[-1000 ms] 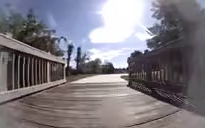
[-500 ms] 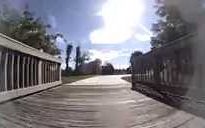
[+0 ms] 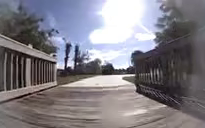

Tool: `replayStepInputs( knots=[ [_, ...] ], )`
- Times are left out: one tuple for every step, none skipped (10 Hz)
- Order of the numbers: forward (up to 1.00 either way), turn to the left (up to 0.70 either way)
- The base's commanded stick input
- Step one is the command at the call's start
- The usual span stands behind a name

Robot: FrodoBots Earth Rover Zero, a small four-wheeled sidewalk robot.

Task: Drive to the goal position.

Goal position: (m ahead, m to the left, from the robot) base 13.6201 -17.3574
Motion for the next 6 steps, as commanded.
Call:
replayStepInputs(
  knots=[
    [0.85, 0.00],
    [0.85, 0.00],
    [0.85, 0.00],
    [0.85, 0.00],
    [0.85, 0.00],
    [0.85, 0.00]
  ],
)
